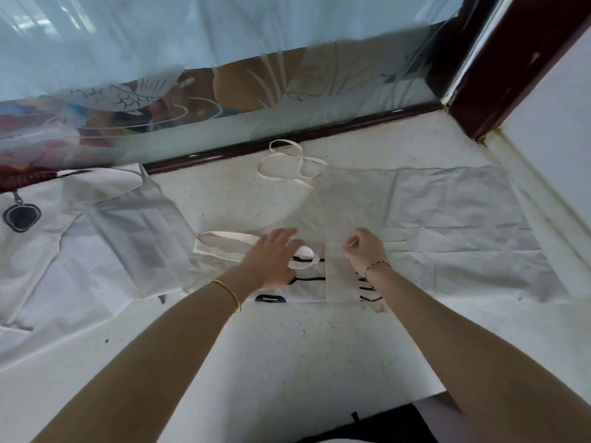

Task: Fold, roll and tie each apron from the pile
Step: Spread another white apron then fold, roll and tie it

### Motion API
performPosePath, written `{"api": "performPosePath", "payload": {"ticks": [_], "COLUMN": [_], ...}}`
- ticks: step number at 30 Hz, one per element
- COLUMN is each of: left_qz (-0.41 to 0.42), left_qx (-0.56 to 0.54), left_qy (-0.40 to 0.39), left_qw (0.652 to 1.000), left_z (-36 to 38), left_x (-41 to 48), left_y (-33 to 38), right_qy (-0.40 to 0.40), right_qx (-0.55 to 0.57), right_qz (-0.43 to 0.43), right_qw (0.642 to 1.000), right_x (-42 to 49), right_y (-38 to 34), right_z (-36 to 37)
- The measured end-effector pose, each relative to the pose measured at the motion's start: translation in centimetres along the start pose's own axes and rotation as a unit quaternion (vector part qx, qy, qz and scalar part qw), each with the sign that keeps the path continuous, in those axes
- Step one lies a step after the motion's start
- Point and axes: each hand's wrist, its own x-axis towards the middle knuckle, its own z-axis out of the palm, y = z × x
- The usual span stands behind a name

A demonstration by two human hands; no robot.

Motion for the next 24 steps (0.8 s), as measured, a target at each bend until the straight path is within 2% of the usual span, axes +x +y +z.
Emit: {"api": "performPosePath", "payload": {"ticks": [3, 5, 7, 10, 13, 20, 24], "left_qz": [0.058, 0.069, 0.07, 0.066, 0.062, 0.042, 0.024], "left_qx": [0.02, 0.058, 0.105, 0.131, 0.134, 0.132, 0.072], "left_qy": [-0.07, -0.114, -0.127, -0.131, -0.131, -0.104, -0.031], "left_qw": [0.996, 0.989, 0.984, 0.98, 0.98, 0.985, 0.997], "left_z": [1.0, 2.0, 2.8, 2.6, 1.8, 2.5, 3.2], "left_x": [1.0, 1.4, 1.9, 2.2, 2.5, 2.0, 1.5], "left_y": [2.6, 3.7, 4.5, 5.2, 5.9, 6.3, 6.5], "right_qy": [0.016, 0.006, -0.035, -0.129, -0.158, -0.065, -0.029], "right_qx": [-0.159, -0.299, -0.381, -0.419, -0.46, -0.51, -0.487], "right_qz": [-0.031, -0.024, 0.003, 0.021, -0.01, -0.146, -0.167], "right_qw": [0.987, 0.954, 0.924, 0.899, 0.874, 0.845, 0.857], "right_x": [-1.1, -2.0, -2.9, -3.4, -3.4, -2.9, -2.9], "right_y": [2.4, 3.9, 5.6, 8.0, 9.8, 12.1, 13.4], "right_z": [-2.9, -4.8, -6.4, -7.7, -8.0, -8.9, -9.6]}}
